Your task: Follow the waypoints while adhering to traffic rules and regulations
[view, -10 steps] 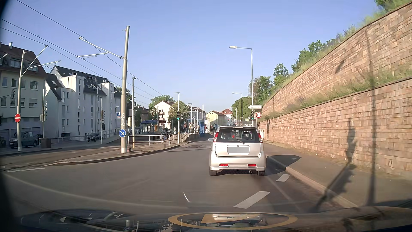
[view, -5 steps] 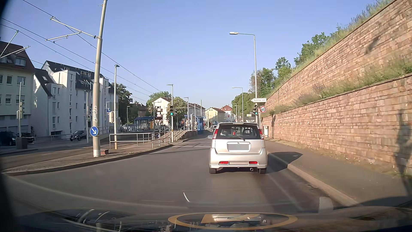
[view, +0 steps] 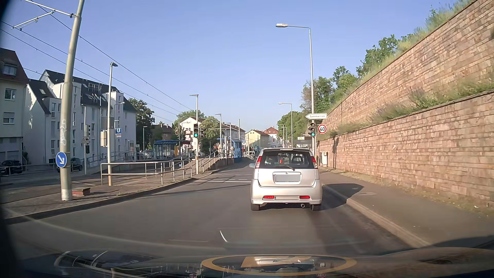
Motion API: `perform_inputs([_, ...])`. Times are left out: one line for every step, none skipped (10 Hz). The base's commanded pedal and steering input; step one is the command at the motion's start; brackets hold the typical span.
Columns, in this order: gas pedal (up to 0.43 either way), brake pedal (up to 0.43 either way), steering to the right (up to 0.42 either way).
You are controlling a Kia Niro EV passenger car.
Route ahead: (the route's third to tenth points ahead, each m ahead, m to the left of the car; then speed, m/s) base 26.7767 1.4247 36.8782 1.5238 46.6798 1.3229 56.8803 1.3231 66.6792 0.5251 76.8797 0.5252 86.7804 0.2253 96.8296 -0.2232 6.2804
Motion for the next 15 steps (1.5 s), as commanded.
perform_inputs([0.000, 0.000, 0.002])
perform_inputs([0.000, 0.000, 0.002])
perform_inputs([0.000, 0.000, 0.002])
perform_inputs([0.000, 0.000, 0.002])
perform_inputs([0.000, 0.000, 0.001])
perform_inputs([0.000, 0.000, 0.001])
perform_inputs([0.000, 0.000, 0.001])
perform_inputs([0.000, 0.000, 0.002])
perform_inputs([0.000, 0.000, 0.004])
perform_inputs([0.000, 0.000, 0.007])
perform_inputs([0.000, 0.000, 0.007])
perform_inputs([0.000, 0.000, 0.007])
perform_inputs([0.000, 0.000, 0.007])
perform_inputs([0.000, 0.000, 0.007])
perform_inputs([0.000, 0.000, 0.007])
